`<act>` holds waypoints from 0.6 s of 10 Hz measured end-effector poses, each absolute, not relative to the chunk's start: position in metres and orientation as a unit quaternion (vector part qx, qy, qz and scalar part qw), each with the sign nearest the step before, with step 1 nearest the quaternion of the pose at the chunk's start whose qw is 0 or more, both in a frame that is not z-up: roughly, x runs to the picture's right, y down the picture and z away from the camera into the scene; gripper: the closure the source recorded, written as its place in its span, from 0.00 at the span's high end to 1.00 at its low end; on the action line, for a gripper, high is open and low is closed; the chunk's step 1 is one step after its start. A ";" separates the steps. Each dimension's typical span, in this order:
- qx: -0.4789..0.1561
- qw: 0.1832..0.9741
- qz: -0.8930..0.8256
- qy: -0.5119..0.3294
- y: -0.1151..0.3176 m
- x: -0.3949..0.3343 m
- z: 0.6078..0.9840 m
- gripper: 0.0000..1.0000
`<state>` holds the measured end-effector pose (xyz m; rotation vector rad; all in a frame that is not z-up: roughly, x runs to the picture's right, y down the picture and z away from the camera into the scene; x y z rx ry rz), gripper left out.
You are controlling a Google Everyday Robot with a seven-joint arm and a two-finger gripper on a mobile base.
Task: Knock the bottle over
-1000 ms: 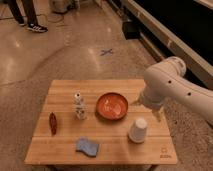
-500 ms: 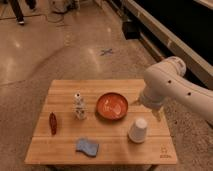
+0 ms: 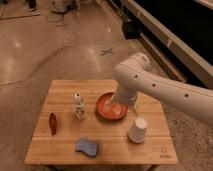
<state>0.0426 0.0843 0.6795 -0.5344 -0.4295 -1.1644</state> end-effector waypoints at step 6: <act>-0.234 0.724 -0.593 -0.263 0.071 -0.084 0.708 0.80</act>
